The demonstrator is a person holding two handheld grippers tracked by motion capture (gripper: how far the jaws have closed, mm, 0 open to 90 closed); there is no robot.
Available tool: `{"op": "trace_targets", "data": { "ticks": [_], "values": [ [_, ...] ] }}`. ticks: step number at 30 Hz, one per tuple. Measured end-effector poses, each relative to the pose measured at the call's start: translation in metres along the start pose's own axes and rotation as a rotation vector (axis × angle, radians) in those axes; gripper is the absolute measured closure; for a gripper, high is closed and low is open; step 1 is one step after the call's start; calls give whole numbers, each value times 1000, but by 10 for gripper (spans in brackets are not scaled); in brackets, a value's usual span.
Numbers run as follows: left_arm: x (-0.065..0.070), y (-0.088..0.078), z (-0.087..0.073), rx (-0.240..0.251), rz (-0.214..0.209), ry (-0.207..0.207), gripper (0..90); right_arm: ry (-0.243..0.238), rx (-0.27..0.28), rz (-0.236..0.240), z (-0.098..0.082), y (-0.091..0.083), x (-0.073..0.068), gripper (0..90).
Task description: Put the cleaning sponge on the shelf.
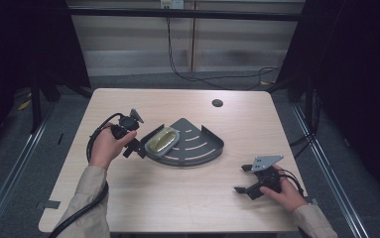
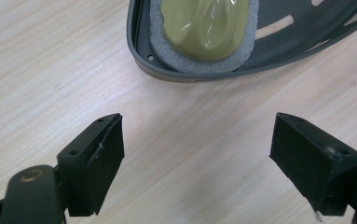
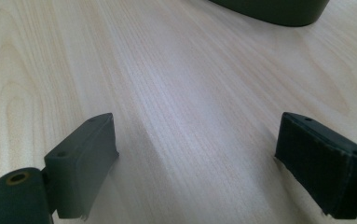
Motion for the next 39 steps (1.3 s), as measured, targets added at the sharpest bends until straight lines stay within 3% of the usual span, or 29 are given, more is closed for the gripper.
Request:
{"op": "trace_targets", "data": {
  "ticks": [31, 39],
  "values": [
    [-7, 18, -48, 26, -20, -19, 171, 0, 0, 0, 0, 0, 0, 118],
    [-12, 25, -63, 27, -15, 1, 171, 0, 0, 0, 0, 0, 0, 118]
  ]
}}
Point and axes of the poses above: each handheld gripper's, and its own axes: y roughly forward along the jaws, z roughly out of its top, x roughly to its right, the point moved 9 cm from there along y, roughly forward along the jaws, and after that the axes turned 1 degree about -y, right-handed, at the moved point
